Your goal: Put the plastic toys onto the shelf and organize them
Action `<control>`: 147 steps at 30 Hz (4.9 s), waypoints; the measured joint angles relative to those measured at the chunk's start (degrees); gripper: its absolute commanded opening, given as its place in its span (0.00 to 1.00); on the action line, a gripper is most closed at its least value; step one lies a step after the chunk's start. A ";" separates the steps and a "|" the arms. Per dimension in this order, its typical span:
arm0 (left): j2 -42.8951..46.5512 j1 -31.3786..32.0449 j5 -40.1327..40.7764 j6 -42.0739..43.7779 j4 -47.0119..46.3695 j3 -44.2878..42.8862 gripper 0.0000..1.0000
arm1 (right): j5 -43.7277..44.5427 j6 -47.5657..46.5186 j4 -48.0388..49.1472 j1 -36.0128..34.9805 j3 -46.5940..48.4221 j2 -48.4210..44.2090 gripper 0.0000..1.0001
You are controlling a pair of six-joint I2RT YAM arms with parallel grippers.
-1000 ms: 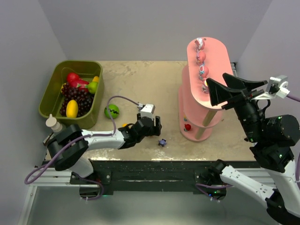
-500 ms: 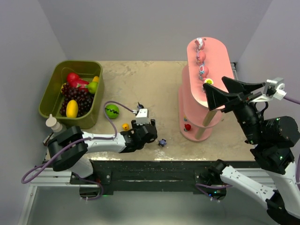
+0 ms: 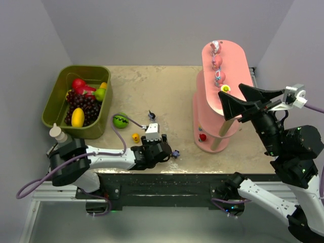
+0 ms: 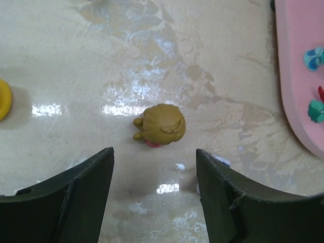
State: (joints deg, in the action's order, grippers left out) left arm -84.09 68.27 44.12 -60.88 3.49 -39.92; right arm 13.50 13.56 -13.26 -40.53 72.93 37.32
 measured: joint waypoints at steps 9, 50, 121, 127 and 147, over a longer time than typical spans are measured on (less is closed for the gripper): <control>-9.14 1.92 5.44 -7.13 5.44 -7.41 0.64 | 0.15 -0.04 -0.66 0.00 -0.31 -0.63 0.99; -19.89 1.86 13.55 -20.59 18.99 -18.78 0.45 | 2.93 -3.26 -3.34 -0.02 -2.91 -7.21 0.99; -38.18 -29.68 -71.91 65.05 -55.58 -26.73 0.24 | 8.41 -0.63 -0.83 0.00 -5.14 -6.47 0.98; -38.97 -29.68 -77.77 66.20 -54.34 -28.83 0.24 | 8.52 -0.63 -0.87 0.00 -5.14 -5.16 0.98; -44.02 -28.92 -85.90 70.05 -47.01 -36.22 0.25 | 8.52 -0.66 -0.87 0.00 -5.14 -4.83 0.98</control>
State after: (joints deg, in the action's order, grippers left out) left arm -128.11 39.35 -41.78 9.17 -43.53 -76.14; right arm 22.02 12.91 -14.13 -40.53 67.79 32.49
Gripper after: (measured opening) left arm 0.446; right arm 0.985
